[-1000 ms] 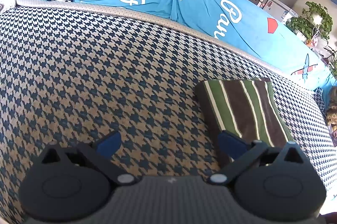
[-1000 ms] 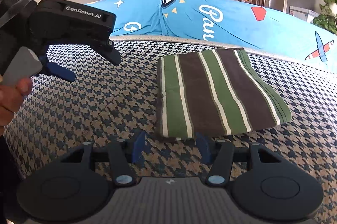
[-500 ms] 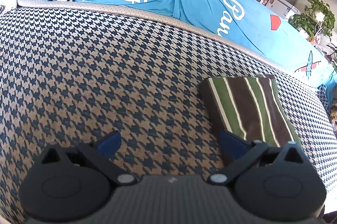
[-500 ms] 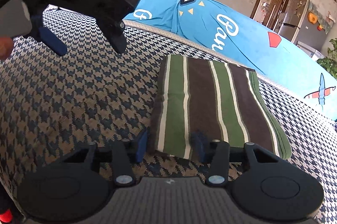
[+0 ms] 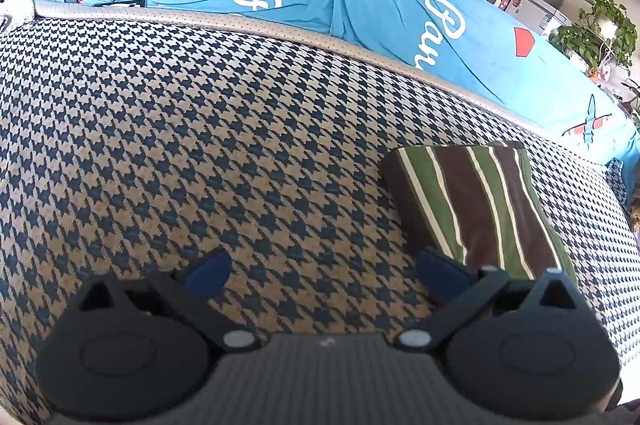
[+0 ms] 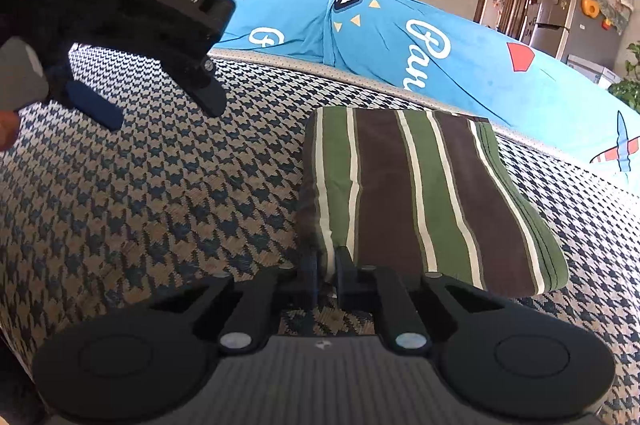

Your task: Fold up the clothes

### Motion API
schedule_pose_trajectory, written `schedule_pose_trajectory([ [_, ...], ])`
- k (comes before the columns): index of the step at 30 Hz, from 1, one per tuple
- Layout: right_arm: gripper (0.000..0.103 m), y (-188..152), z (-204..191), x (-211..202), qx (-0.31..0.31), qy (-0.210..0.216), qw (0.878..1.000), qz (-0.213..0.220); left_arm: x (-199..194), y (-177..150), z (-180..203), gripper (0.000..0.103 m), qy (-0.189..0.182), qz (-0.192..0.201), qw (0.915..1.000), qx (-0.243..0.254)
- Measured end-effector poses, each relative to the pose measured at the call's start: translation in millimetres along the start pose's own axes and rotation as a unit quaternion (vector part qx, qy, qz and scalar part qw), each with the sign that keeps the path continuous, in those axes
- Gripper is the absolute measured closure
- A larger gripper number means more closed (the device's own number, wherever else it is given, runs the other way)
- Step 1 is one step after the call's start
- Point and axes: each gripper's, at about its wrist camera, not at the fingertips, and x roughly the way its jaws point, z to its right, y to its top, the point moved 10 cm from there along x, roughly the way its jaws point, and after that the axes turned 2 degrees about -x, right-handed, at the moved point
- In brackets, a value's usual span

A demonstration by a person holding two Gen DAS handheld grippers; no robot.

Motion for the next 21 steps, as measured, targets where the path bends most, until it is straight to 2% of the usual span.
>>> schedule_pose_trajectory([
  [11,0.093,29,-7,-19,0.055,0.036,0.998,0.016,-7,4,-4,0.000,0.017,0.021,0.9996,0.012],
  [21,0.093,40,-47,-22,0.061,0.093,0.994,0.018,-19,13,-20,0.000,0.033,0.048,0.9983,-0.002],
])
